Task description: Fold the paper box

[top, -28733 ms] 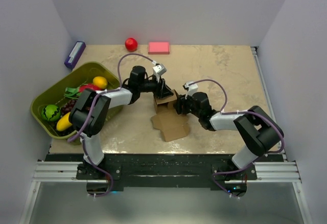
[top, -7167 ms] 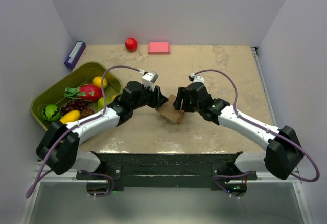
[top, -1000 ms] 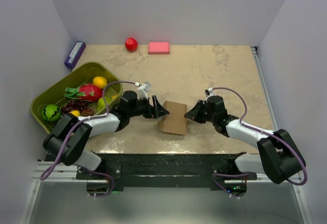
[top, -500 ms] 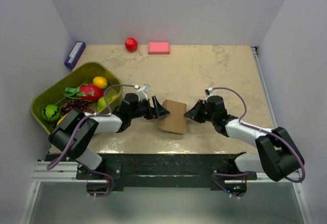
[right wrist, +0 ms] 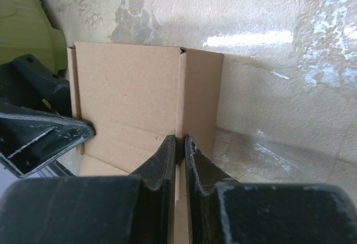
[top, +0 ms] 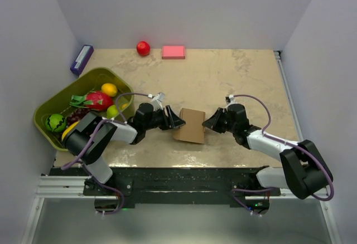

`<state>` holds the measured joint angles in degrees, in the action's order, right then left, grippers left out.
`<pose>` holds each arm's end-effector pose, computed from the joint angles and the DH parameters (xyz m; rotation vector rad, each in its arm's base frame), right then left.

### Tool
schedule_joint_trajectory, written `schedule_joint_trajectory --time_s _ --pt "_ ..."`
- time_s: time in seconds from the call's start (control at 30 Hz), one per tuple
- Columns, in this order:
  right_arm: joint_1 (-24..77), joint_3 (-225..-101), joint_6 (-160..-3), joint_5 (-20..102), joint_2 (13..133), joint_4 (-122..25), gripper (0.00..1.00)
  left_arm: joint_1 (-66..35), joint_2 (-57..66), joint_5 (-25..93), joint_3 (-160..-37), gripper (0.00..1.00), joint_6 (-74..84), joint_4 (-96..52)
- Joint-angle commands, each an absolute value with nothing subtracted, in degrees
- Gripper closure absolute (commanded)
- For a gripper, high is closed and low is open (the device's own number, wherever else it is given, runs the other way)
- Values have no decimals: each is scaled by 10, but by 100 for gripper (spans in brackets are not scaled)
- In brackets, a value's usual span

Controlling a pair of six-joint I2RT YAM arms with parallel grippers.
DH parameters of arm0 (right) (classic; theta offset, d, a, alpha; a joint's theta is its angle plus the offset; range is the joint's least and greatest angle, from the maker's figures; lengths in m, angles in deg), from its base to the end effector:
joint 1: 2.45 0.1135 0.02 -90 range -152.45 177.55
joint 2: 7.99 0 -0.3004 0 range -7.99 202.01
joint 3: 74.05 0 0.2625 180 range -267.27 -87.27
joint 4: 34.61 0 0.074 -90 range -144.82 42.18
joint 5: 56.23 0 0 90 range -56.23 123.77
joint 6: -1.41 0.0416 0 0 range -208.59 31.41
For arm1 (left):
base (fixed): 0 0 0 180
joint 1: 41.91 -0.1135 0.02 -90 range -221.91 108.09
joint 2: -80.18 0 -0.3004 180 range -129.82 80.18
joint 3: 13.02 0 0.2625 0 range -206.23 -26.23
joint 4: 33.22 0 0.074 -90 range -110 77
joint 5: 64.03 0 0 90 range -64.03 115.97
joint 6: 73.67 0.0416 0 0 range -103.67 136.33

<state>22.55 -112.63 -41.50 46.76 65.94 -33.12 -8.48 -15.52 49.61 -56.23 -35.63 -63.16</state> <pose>0.2191 0.1125 0.1865 0.3043 2.2892 0.9355 0.2522 -0.1865 0.1612 -0.0504 2.1990 -1.3212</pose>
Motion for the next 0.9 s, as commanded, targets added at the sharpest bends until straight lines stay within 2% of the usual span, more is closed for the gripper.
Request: schedule_joint_trajectory --time_s 0.0,0.07,0.13,0.33,0.47,0.87 --pt "230 -1106 -445 447 670 -404 100 -59 -182 553 -578 53 -409 -731" --pt "229 -1106 -446 443 671 -406 100 -57 -183 555 -577 57 -412 -738" --pt "229 -1106 -446 445 672 -404 100 -55 -183 551 -579 55 -410 -734" --pt "228 -1104 -439 435 694 -400 100 -55 -170 542 -572 30 -398 -708" --pt "222 -1088 -425 458 727 -371 100 -54 -139 522 -556 23 -387 -685" --pt "205 -1079 -426 448 695 -388 100 -61 -81 493 -503 19 -381 -661"
